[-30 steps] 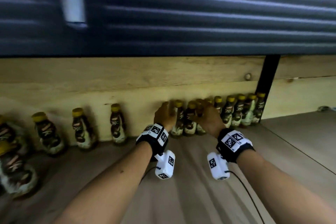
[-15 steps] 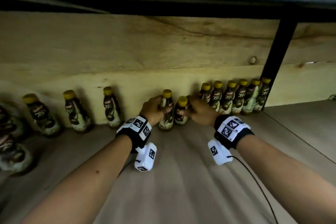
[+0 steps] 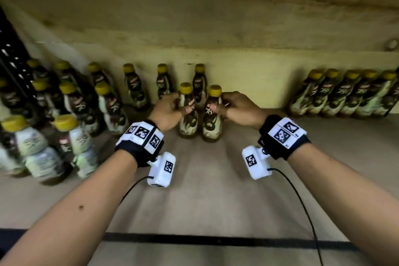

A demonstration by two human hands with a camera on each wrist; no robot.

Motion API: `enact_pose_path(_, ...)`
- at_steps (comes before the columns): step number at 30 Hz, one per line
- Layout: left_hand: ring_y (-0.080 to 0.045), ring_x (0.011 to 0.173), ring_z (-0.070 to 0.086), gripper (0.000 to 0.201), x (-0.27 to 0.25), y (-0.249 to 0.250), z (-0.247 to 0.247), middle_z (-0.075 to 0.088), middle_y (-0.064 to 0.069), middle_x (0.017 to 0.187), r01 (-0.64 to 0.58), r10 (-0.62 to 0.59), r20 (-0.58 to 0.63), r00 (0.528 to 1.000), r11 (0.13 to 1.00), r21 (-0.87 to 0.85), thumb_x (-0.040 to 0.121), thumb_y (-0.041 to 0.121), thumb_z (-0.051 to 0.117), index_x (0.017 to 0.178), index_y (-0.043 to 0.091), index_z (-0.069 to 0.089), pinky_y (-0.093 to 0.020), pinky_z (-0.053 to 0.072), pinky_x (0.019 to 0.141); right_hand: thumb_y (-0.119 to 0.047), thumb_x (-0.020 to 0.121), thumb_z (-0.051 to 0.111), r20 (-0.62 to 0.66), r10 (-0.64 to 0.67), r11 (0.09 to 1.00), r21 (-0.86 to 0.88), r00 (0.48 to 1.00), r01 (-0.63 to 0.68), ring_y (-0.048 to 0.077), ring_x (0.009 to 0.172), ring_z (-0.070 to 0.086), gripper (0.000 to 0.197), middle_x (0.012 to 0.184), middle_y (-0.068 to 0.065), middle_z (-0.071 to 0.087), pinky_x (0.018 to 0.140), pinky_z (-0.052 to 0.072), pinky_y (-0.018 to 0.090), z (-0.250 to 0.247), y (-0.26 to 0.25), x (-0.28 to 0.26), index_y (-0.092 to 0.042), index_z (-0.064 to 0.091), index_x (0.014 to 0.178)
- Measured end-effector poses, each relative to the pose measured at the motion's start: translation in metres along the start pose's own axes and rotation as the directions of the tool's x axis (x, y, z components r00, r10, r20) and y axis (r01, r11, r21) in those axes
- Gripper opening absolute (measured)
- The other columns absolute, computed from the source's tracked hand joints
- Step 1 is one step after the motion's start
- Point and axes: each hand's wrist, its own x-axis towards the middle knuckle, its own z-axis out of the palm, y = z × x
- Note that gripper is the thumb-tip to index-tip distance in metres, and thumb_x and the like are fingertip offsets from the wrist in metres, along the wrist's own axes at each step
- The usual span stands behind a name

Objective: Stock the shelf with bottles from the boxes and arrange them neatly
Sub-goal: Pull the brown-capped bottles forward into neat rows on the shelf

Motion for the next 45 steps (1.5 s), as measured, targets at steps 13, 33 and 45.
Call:
enact_pose_path(13,-0.024,0.114,0.06,0.035,-0.026,-0.024,-0.059,0.067,-0.007,0.118,0.046,-0.017,-0.188,0.982,0.987,0.152,0.087,0.018,0.066,0.121,0.015,0.06,-0.036,0.044,0.104,-0.031,0.093,0.062,-0.238,0.122,0.99,-0.043,0.964,-0.136,0.024,0.109,0.061,0.03,0.118,0.006,0.067,0.085,0.04,0.02,0.067,-0.063,0.009,-0.016,0.061,0.119)
enact_pose_path(33,-0.026,0.118,0.058,0.037,-0.025,-0.03,-0.059,0.067,-0.005,0.12,0.043,0.004,-0.232,0.973,0.979,0.2,0.085,0.025,0.069,0.121,0.02,0.062,-0.04,0.043,0.104,-0.039,0.085,0.071,-0.309,0.198,0.977,-0.015,0.93,-0.213,0.024,0.103,0.063,0.037,0.112,0.004,0.067,0.088,0.051,0.032,0.075,-0.067,0.001,-0.019,0.059,0.114)
enact_pose_path(45,-0.028,0.118,0.057,0.036,-0.031,-0.022,-0.059,0.066,-0.007,0.121,0.08,-0.03,-0.222,0.975,0.972,0.221,0.086,0.024,0.068,0.121,0.018,0.062,-0.034,0.042,0.103,-0.043,0.089,0.065,-0.352,0.194,0.963,-0.109,0.915,-0.247,0.031,0.104,0.062,0.04,0.111,0.009,0.066,0.085,0.05,0.035,0.081,-0.07,-0.002,-0.014,0.054,0.113)
